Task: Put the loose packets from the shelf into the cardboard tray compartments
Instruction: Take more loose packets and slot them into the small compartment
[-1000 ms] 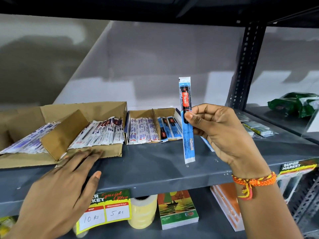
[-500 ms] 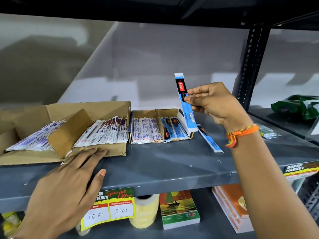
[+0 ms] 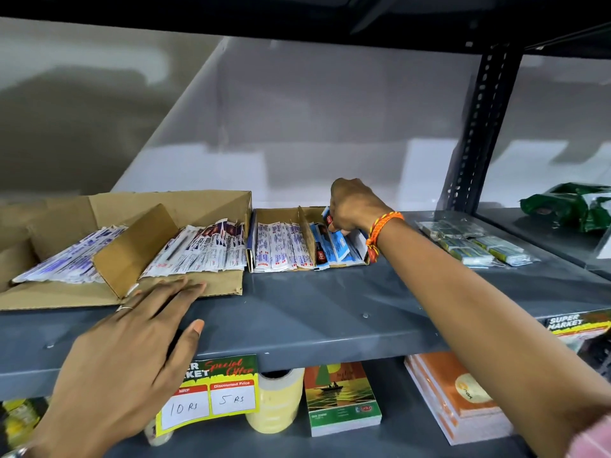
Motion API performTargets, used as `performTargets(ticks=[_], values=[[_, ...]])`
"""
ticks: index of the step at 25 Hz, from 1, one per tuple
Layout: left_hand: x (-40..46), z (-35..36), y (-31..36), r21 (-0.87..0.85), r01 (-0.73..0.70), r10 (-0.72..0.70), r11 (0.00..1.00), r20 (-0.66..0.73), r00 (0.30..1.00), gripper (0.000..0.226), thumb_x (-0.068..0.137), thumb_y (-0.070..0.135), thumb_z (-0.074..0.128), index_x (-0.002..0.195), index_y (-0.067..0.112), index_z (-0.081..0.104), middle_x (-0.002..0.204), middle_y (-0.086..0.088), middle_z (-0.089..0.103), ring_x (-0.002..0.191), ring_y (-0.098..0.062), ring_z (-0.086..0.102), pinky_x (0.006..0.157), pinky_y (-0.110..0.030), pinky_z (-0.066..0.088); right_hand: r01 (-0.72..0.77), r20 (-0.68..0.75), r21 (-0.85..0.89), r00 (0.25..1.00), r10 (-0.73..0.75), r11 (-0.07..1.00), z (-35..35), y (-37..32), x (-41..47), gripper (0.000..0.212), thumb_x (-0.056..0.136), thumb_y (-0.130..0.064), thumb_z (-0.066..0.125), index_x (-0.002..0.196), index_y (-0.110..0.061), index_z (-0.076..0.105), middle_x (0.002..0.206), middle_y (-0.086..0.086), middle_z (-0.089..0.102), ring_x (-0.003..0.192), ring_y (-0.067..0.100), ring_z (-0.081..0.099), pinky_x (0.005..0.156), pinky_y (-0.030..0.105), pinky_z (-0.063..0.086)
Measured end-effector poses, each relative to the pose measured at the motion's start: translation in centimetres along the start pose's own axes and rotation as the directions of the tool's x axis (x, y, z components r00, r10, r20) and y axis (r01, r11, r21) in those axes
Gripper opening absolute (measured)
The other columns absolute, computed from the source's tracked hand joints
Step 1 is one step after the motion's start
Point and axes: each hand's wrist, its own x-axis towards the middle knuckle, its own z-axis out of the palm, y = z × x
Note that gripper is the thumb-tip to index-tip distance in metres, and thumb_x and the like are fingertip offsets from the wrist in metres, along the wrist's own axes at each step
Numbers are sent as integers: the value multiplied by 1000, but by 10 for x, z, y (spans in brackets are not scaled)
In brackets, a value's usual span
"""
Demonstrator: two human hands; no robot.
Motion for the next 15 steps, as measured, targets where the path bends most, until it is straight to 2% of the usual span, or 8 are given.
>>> performTargets(ticks=[3, 4, 6, 8, 11, 13, 15], values=[[1, 0, -1, 0, -2, 2, 1000, -1, 1000, 67, 91, 55, 20, 145, 26, 48, 145, 4, 55, 135, -22, 49, 100, -47, 51, 6, -3, -58, 1000, -7, 998, 8, -2, -1, 35, 72, 1, 82, 70, -11, 49, 77, 8, 53, 69, 24, 54, 48, 23, 37], [1, 1, -1, 1, -1, 1, 1000, 0, 1000, 67, 91, 55, 20, 145, 26, 48, 145, 4, 54, 136, -22, 48, 100, -47, 50, 10, -13, -71, 1000, -11, 997, 10, -2, -2, 40, 73, 4, 78, 66, -13, 42, 73, 6, 46, 66, 23, 50, 48, 23, 35], [2, 2, -3, 2, -1, 1, 1000, 8, 1000, 68, 91, 56, 19, 146, 27, 46, 147, 4, 53, 137, -21, 46, 101, -47, 50, 27, -47, -99, 998, -32, 995, 14, -1, -4, 40, 77, 6, 71, 66, -12, 37, 71, 5, 38, 70, 25, 48, 57, 28, 39], [2, 4, -5, -1, -3, 3, 1000, 20, 1000, 69, 91, 58, 17, 147, 27, 44, 148, 5, 50, 139, -20, 44, 103, -47, 48, 48, -74, -127, 996, -57, 991, 13, -1, -7, 31, 78, 5, 70, 75, -8, 42, 78, 8, 40, 78, 29, 48, 66, 31, 42], [4, 5, -7, -4, -10, 10, 1000, 37, 999, 71, 91, 63, 14, 148, 30, 40, 150, 8, 47, 140, -17, 41, 107, -45, 45, 58, -104, -114, 992, -70, 992, 5, 0, -15, 29, 78, 0, 79, 86, -10, 52, 95, 14, 57, 81, 31, 54, 68, 30, 44], [5, 5, -8, -12, -16, 16, 1000, 40, 999, 72, 90, 66, 12, 149, 33, 37, 151, 11, 45, 141, -14, 39, 108, -43, 44, 40, -133, -58, 990, -48, 997, -6, 7, -24, 29, 75, -7, 85, 93, -7, 63, 101, 15, 64, 88, 32, 60, 71, 29, 44], [5, 5, -8, -17, -20, 21, 1000, 42, 999, 74, 89, 70, 9, 150, 37, 35, 153, 14, 42, 141, -12, 37, 107, -41, 44, -28, -153, 49, 988, 35, 998, -20, 20, -38, 38, 73, -17, 90, 101, -6, 68, 102, 12, 64, 94, 31, 62, 81, 29, 49]])
